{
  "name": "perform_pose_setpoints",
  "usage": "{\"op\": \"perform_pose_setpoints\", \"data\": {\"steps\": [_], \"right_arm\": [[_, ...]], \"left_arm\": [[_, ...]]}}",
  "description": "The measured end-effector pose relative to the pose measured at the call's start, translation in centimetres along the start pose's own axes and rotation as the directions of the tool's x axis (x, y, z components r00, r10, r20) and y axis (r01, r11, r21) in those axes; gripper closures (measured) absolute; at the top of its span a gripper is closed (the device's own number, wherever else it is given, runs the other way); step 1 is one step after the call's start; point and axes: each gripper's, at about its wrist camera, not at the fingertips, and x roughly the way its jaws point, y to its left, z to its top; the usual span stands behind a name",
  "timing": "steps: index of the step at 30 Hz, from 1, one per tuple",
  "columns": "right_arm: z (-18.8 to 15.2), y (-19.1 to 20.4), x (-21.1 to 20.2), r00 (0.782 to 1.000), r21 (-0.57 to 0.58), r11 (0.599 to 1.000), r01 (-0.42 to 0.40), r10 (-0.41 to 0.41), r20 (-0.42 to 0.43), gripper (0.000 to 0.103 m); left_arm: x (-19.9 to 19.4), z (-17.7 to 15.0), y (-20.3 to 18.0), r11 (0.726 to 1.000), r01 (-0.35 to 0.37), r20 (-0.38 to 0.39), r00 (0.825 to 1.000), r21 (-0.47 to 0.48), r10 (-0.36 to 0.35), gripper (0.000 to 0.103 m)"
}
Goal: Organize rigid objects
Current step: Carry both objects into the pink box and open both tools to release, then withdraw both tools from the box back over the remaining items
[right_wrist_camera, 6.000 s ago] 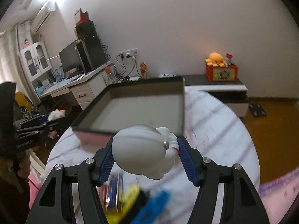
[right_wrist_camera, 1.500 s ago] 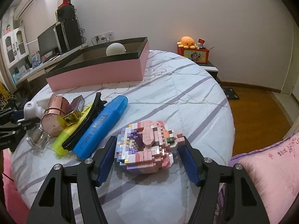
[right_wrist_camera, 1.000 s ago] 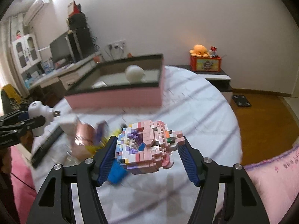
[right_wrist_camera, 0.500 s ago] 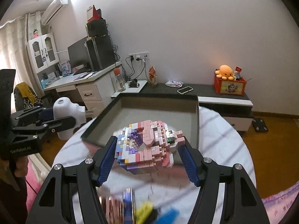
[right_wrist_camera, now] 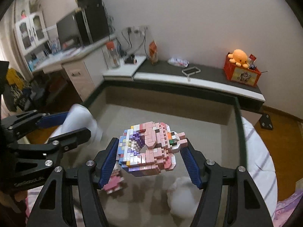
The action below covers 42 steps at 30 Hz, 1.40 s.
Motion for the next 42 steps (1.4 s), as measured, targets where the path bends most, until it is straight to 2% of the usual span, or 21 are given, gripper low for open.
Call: {"op": "perform_pose_setpoints", "data": {"steps": [4,8,10,12,14,17,22,26,35,42], "right_arm": [[0.3,0.3,1.6,0.999,-0.040,0.999,0.025,-0.027,-0.040,0.036],[0.7,0.0,1.8,0.999,-0.044,0.999,0.024,-0.026,-0.044,0.036],[0.7,0.1,1.5,0.998,-0.060,0.997,0.057,-0.059,-0.035,0.036],[0.9,0.1,1.5,0.997,-0.060,0.996,0.066,-0.068,-0.033,0.036],[1.0,-0.1,1.3,0.997,-0.043,0.997,0.064,-0.065,-0.028,0.036],[1.0,-0.5,0.8,0.998,-0.016,0.998,0.054,-0.054,-0.011,0.026],[1.0,-0.5,-0.8,0.999,0.008,0.999,0.035,-0.036,0.019,0.024],[0.6,-0.1,-3.0,0.999,0.016,1.000,0.024,-0.025,0.042,0.024],[-1.6,0.3,-8.3,0.996,0.022,1.000,0.018,-0.020,0.091,0.022],[-5.5,-0.7,-13.7,0.990,0.043,0.999,0.019,-0.025,0.139,0.022]], "left_arm": [[1.1,-0.1,0.5,1.000,0.019,-0.005,1.000,-0.001,-0.019,0.056],[1.8,-0.4,0.9,1.000,0.021,-0.007,1.000,-0.010,-0.021,0.056],[1.8,-0.5,0.7,0.999,0.032,-0.015,0.999,-0.012,-0.032,0.053],[1.5,-0.6,0.5,0.999,0.035,-0.010,0.999,-0.010,-0.035,0.048],[0.9,-0.7,0.2,0.999,0.038,-0.003,0.999,-0.014,-0.038,0.026],[-0.3,-0.7,0.2,0.998,0.054,0.021,0.998,-0.024,-0.054,0.015],[-3.1,-1.2,0.3,0.999,0.016,0.059,0.998,-0.050,-0.013,0.008],[-5.5,-1.9,-0.1,0.998,0.024,0.083,0.996,-0.058,-0.019,0.001],[-10.6,-4.1,-2.4,0.999,-0.010,0.136,0.991,-0.035,0.014,0.001],[-15.0,-7.9,-5.0,0.999,-0.044,0.186,0.982,0.019,0.039,0.000]]}}
